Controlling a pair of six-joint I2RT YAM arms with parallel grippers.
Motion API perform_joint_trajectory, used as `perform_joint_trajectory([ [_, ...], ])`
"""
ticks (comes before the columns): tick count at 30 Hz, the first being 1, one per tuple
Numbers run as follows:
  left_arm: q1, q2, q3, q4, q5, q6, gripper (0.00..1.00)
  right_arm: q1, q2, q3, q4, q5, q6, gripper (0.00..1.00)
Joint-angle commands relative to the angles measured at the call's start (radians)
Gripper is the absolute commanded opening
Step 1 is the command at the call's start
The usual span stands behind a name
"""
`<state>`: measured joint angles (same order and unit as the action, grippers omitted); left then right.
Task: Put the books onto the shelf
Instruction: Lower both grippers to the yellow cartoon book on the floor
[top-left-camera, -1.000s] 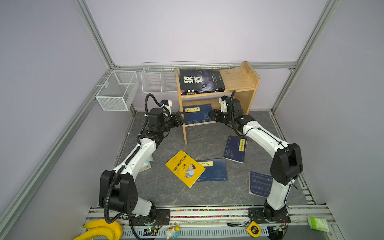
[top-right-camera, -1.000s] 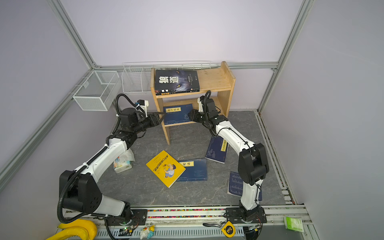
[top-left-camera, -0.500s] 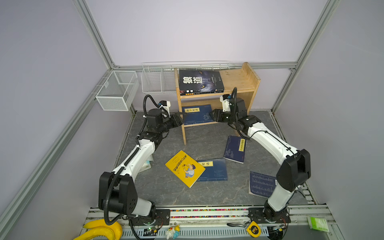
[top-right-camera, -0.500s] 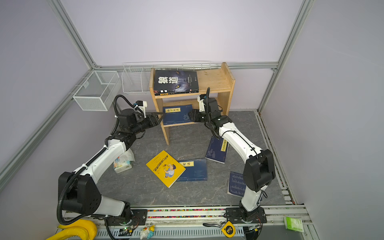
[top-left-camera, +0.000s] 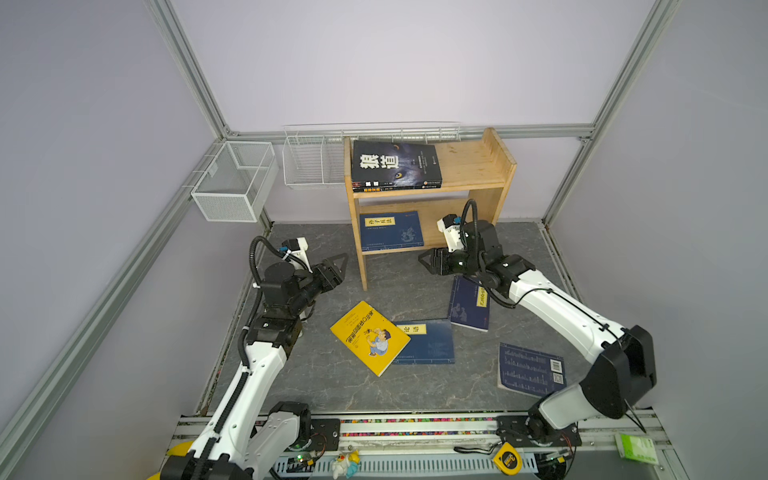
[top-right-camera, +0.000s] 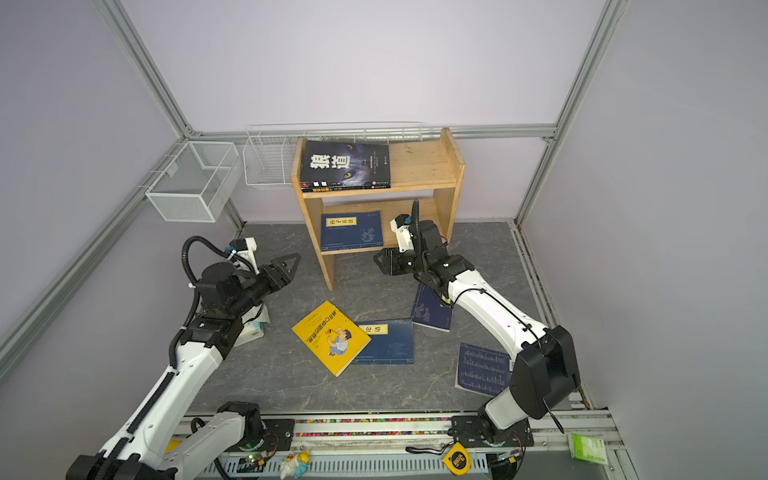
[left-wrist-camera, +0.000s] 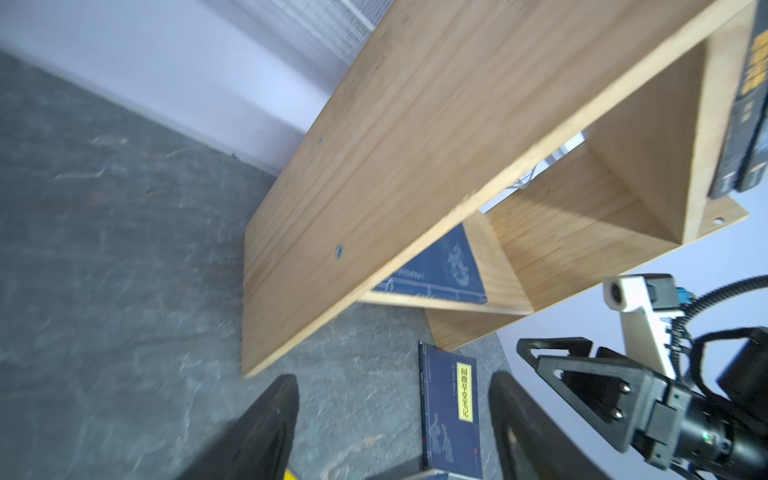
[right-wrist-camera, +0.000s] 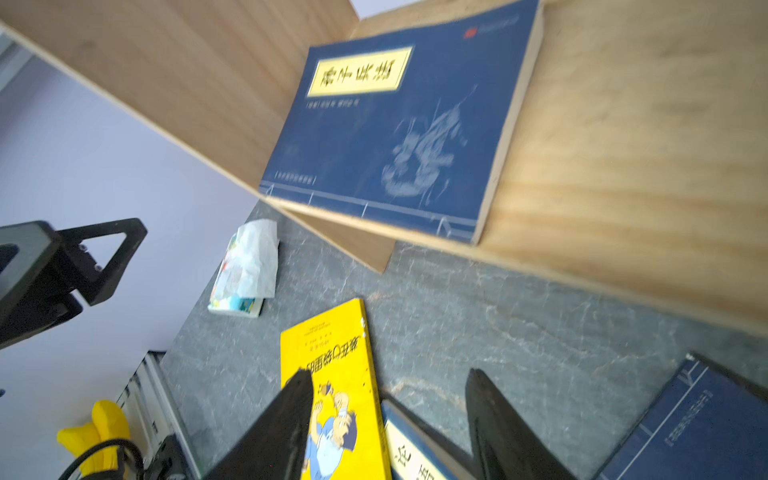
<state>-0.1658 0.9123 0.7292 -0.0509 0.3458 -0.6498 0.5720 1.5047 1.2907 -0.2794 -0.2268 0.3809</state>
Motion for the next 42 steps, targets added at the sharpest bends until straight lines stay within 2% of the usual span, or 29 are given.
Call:
perform_joint_trajectory([
  [1, -0.004, -0.093, -0.105, -0.158, -0.071, -0.069, 0.73, 0.049, -0.084, -0.099, -0.013, 0.002, 0.002, 0.62],
  [6, -0.016, -0.254, -0.284, -0.218, -0.097, -0.228, 0.74, 0.103, -0.108, -0.253, 0.057, -0.024, 0.101, 0.66],
  [9, -0.036, -0.294, -0.337, -0.260, -0.104, -0.291, 0.74, 0.132, -0.041, -0.277, 0.103, -0.079, 0.122, 0.71],
  [12, -0.085, -0.292, -0.350, -0.294, -0.125, -0.312, 0.74, 0.163, 0.051, -0.251, 0.123, -0.115, 0.117, 0.72],
  [17, -0.167, -0.221, -0.371, -0.316, -0.172, -0.343, 0.74, 0.186, 0.224, -0.168, 0.141, -0.175, 0.121, 0.74],
  [23, -0.188, -0.141, -0.431, -0.283, -0.180, -0.389, 0.73, 0.203, 0.325, -0.110, 0.116, -0.166, 0.095, 0.75],
  [29, -0.191, -0.139, -0.448, -0.309, -0.216, -0.388, 0.74, 0.223, 0.382, -0.075, 0.081, -0.126, 0.073, 0.75],
  [37, -0.191, -0.026, -0.455, -0.159, -0.184, -0.395, 0.75, 0.226, 0.483, -0.024, 0.072, -0.122, 0.067, 0.74],
  [42, -0.194, 0.088, -0.470, 0.002, -0.170, -0.426, 0.75, 0.230, 0.539, -0.009, 0.080, -0.180, 0.071, 0.73],
])
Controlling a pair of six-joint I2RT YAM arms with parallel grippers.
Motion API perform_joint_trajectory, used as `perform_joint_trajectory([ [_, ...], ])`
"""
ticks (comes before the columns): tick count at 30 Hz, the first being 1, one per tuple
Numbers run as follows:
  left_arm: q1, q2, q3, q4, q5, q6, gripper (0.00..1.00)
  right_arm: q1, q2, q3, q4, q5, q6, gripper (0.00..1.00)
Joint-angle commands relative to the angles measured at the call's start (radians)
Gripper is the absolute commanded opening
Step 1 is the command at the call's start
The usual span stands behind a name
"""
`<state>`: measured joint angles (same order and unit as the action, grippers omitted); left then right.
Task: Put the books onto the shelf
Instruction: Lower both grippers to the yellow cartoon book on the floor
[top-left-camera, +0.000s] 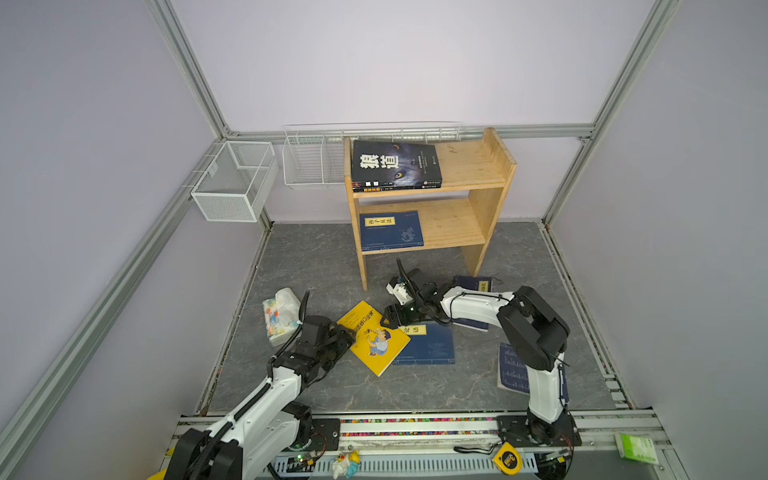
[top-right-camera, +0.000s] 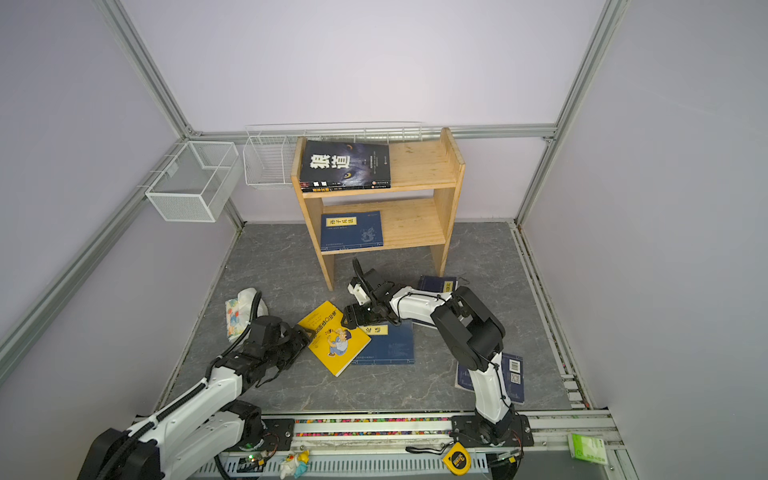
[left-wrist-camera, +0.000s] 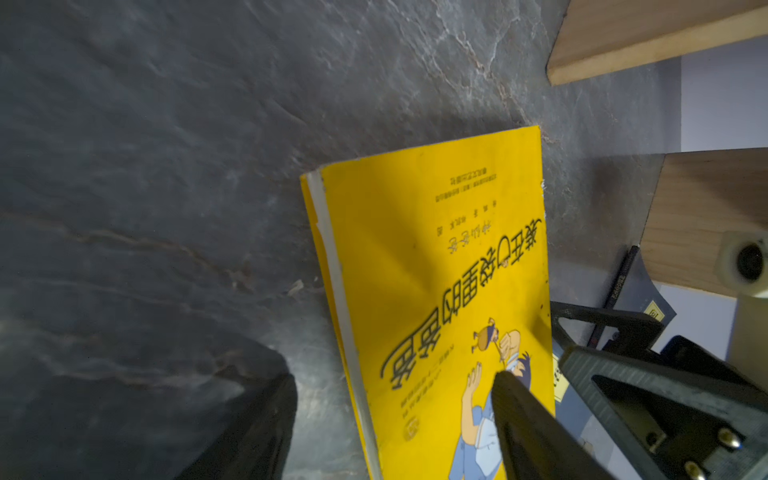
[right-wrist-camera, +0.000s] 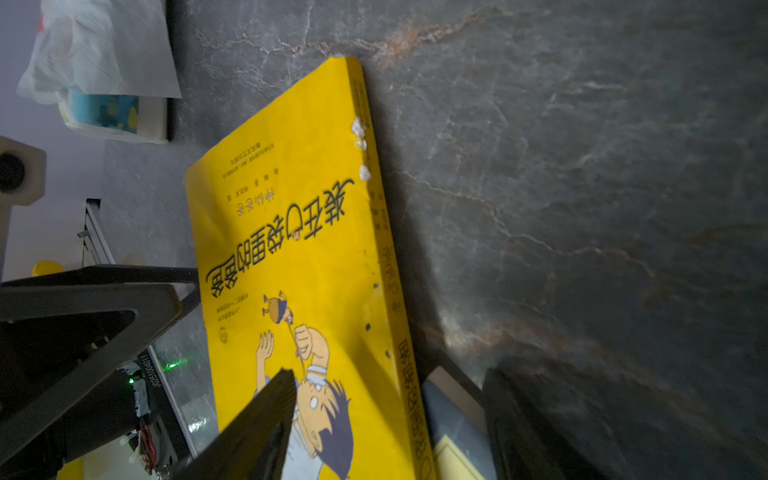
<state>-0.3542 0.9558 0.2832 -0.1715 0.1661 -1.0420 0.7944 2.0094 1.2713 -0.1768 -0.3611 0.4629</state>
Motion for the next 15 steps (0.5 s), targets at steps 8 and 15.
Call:
perform_joint_trajectory([
  [8, -0.021, 0.197, -0.044, 0.305, 0.016, -0.110, 0.73, 0.015, 0.075, 0.016, 0.089, -0.224, 0.036, 0.67],
  [15, -0.027, 0.280, -0.044, 0.406, 0.024, -0.143, 0.72, 0.014, 0.070, 0.002, 0.244, -0.308, 0.149, 0.51],
])
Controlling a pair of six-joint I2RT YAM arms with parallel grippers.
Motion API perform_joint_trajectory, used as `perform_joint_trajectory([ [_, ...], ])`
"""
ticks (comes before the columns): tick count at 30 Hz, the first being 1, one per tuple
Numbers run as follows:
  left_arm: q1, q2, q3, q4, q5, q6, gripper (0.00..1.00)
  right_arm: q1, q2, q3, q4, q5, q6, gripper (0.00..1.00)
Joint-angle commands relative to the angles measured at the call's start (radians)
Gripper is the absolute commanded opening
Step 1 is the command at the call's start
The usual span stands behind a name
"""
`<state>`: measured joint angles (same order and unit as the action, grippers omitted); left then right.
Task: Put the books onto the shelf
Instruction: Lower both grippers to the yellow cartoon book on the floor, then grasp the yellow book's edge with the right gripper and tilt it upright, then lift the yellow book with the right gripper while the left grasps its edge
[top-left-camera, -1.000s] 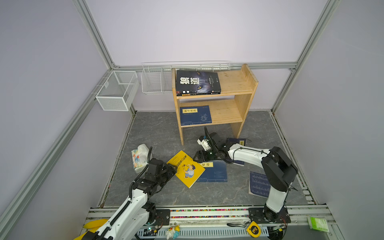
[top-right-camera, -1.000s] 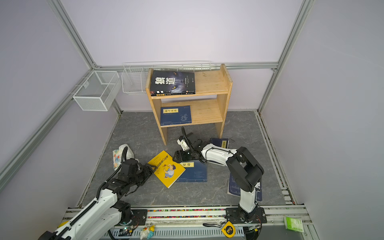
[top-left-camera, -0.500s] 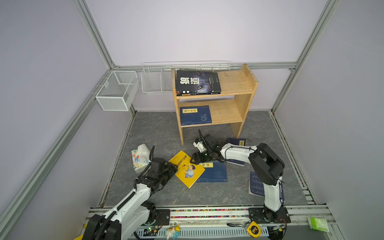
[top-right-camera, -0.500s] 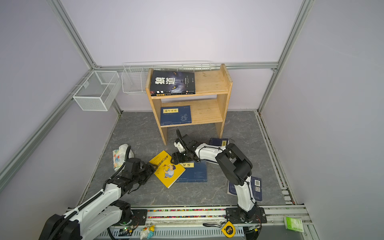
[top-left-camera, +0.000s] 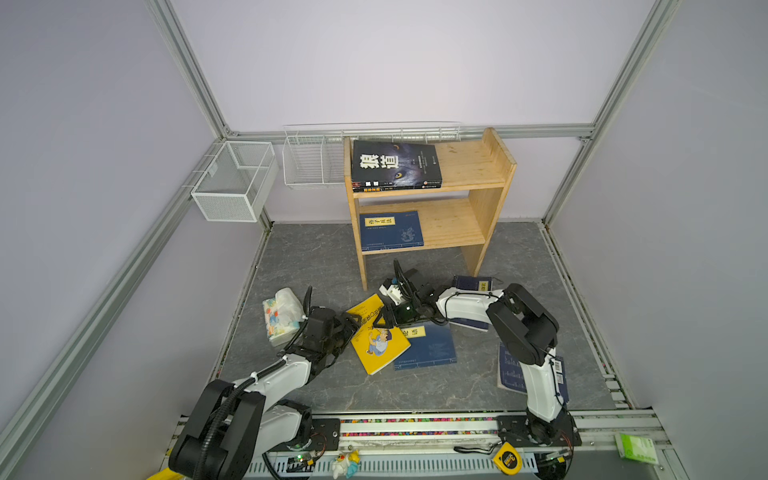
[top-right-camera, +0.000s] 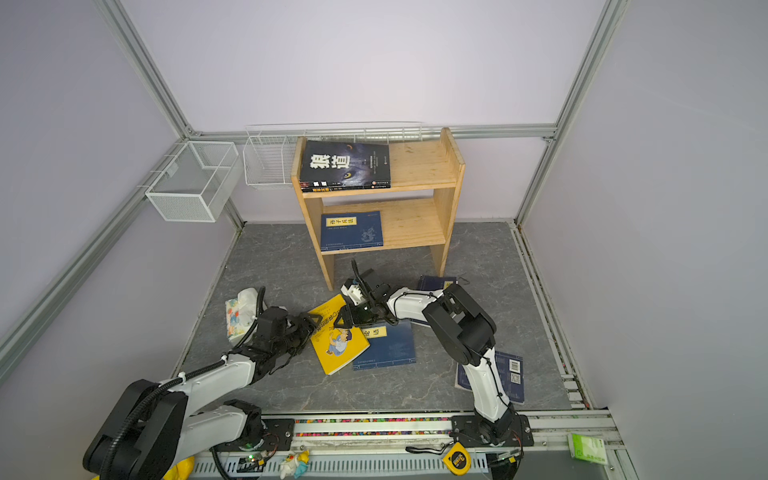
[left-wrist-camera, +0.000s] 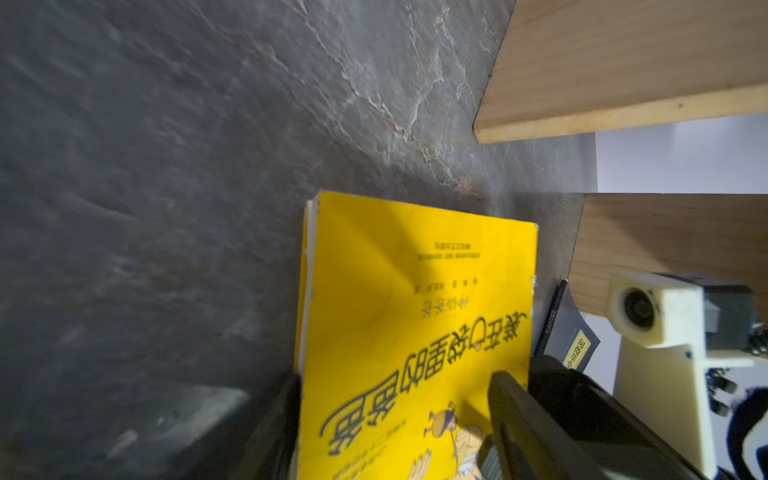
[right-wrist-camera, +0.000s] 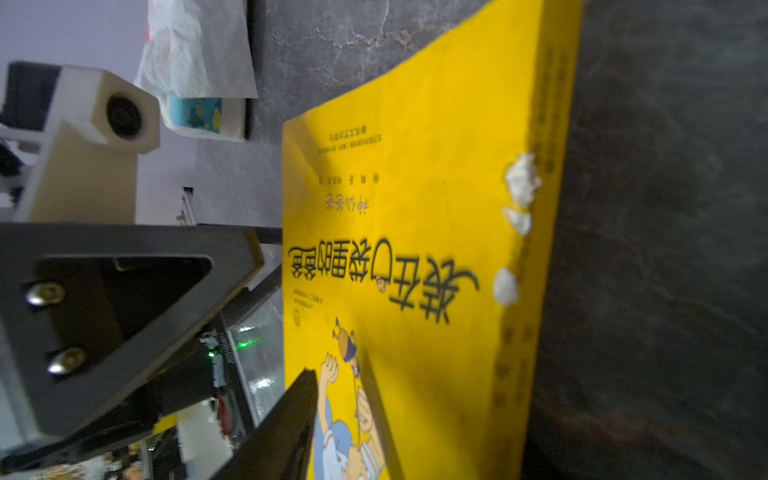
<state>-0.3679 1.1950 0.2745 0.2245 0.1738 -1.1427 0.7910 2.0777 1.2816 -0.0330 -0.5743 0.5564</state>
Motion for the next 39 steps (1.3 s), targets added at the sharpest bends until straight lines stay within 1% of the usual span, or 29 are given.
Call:
perform_joint_trajectory([
  [1, -0.013, 0.041, -0.035, 0.014, 0.015, -0.045, 0.71, 0.017, -0.003, -0.011, 0.104, -0.087, 0.062, 0.47],
  [5, -0.013, -0.005, -0.029, -0.019, -0.005, -0.047, 0.71, 0.016, -0.052, -0.032, 0.064, -0.010, 0.047, 0.32],
  [10, -0.013, -0.162, 0.016, -0.201, -0.067, 0.002, 0.73, 0.018, -0.151, -0.071, -0.013, 0.103, -0.007, 0.17],
  [13, -0.014, -0.287, 0.057, -0.338, -0.113, 0.047, 0.75, 0.017, -0.220, -0.098, -0.016, 0.162, -0.024, 0.13],
  [15, -0.013, -0.371, 0.079, -0.411, -0.143, 0.067, 0.77, 0.018, -0.261, -0.111, -0.004, 0.202, -0.030, 0.13],
  [18, -0.014, -0.479, 0.084, -0.459, -0.172, 0.094, 0.77, 0.016, -0.313, -0.126, 0.020, 0.253, -0.037, 0.13],
  [21, -0.014, -0.538, 0.102, -0.502, -0.167, 0.111, 0.78, 0.017, -0.377, -0.121, -0.010, 0.261, -0.052, 0.13],
  [25, -0.013, -0.549, 0.168, -0.566, -0.156, 0.161, 0.78, 0.016, -0.527, -0.094, -0.152, 0.271, -0.130, 0.12],
  [27, -0.012, -0.538, 0.215, -0.587, -0.161, 0.201, 0.79, 0.017, -0.629, -0.067, -0.243, 0.279, -0.202, 0.13],
  [30, -0.012, -0.517, 0.288, -0.602, -0.173, 0.265, 0.80, 0.015, -0.758, -0.021, -0.313, 0.237, -0.275, 0.13],
  [32, -0.010, -0.498, 0.338, -0.593, -0.171, 0.304, 0.81, 0.014, -0.836, 0.002, -0.303, 0.191, -0.288, 0.14],
  [35, -0.011, -0.452, 0.432, -0.562, -0.137, 0.376, 0.81, 0.013, -0.923, 0.043, -0.233, 0.182, -0.261, 0.14],
  [36, -0.011, -0.446, 0.468, -0.554, -0.112, 0.401, 0.81, 0.013, -0.946, 0.056, -0.196, 0.199, -0.248, 0.14],
  [37, -0.011, -0.409, 0.500, -0.545, -0.088, 0.422, 0.81, 0.012, -0.961, 0.070, -0.161, 0.214, -0.237, 0.13],
  [39, -0.010, -0.372, 0.573, -0.519, -0.014, 0.471, 0.81, 0.012, -0.991, 0.089, -0.059, 0.291, -0.222, 0.13],
])
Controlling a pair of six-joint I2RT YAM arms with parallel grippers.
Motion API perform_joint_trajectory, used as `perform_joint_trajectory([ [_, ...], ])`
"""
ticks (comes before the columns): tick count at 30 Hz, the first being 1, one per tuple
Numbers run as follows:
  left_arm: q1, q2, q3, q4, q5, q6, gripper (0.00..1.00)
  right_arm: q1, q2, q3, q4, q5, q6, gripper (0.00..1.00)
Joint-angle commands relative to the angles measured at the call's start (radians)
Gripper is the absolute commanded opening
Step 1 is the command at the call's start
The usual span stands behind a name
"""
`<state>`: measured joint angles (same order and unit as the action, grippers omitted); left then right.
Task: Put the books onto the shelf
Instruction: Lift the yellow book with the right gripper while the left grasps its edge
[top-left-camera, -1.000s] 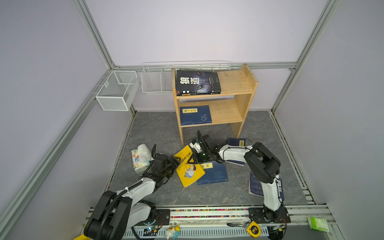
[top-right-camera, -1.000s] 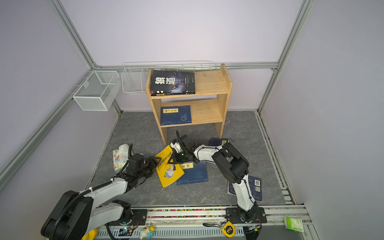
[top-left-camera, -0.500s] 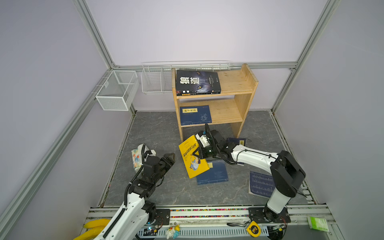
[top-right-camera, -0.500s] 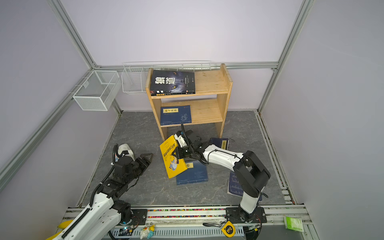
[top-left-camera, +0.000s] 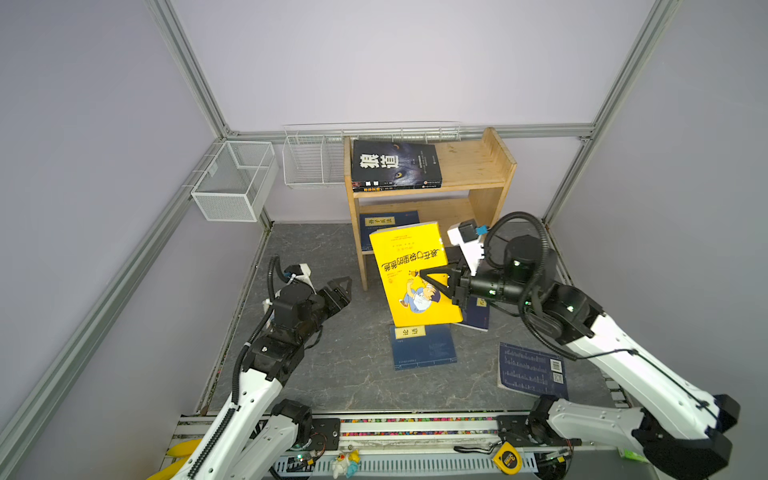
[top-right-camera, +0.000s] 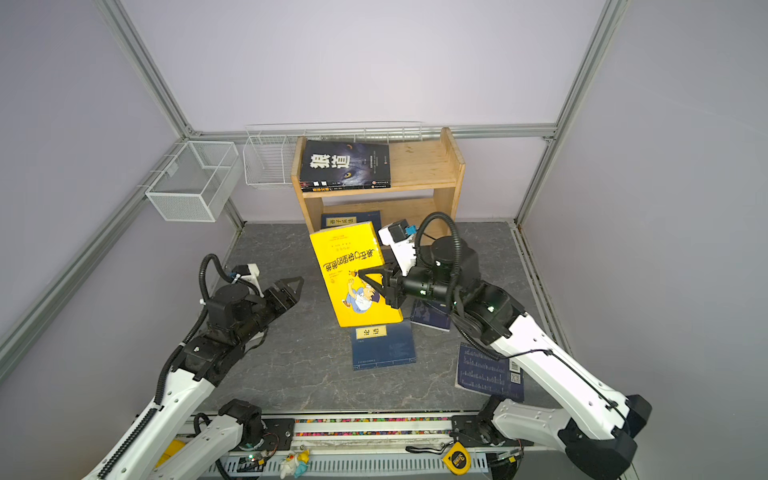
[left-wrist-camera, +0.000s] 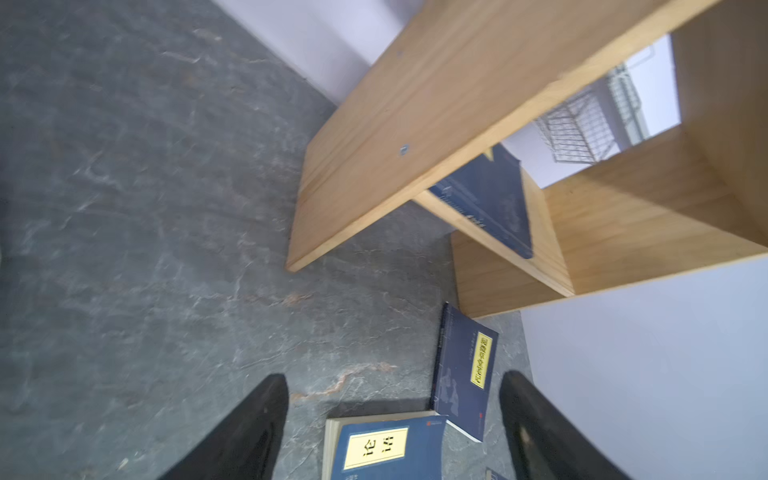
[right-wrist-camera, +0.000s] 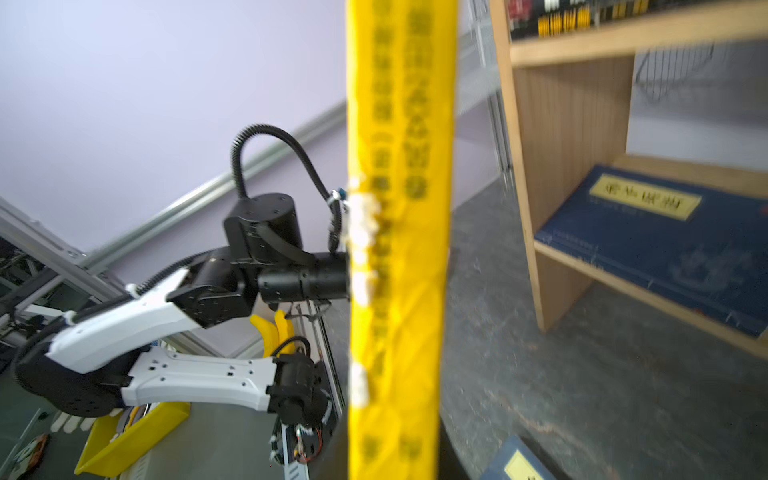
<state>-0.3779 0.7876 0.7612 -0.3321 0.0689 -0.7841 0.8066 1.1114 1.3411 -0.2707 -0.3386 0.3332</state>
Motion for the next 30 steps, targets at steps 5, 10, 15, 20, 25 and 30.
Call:
perform_joint_trajectory([
  [5, -0.002, 0.088, 0.218, 0.155, 0.277, 0.128, 0.81, -0.004, -0.031, 0.034, 0.464, 0.335, 0.056, 0.13],
  [10, -0.012, 0.155, 0.280, 0.400, 0.387, -0.013, 0.81, -0.003, 0.067, 0.100, 0.664, 0.464, 0.128, 0.15],
  [15, -0.114, 0.235, 0.334, 0.540, 0.384, -0.061, 0.81, -0.004, 0.152, 0.143, 0.803, 0.552, 0.192, 0.14],
  [20, -0.193, 0.307, 0.376, 0.668, 0.390, -0.081, 0.81, -0.004, 0.183, 0.147, 0.861, 0.588, 0.258, 0.13],
  [25, -0.205, 0.385, 0.417, 0.782, 0.391, -0.150, 0.80, -0.005, 0.181, 0.143, 0.866, 0.587, 0.302, 0.13],
  [30, -0.218, 0.476, 0.478, 0.883, 0.423, -0.228, 0.78, -0.004, 0.177, 0.127, 0.879, 0.575, 0.344, 0.13],
])
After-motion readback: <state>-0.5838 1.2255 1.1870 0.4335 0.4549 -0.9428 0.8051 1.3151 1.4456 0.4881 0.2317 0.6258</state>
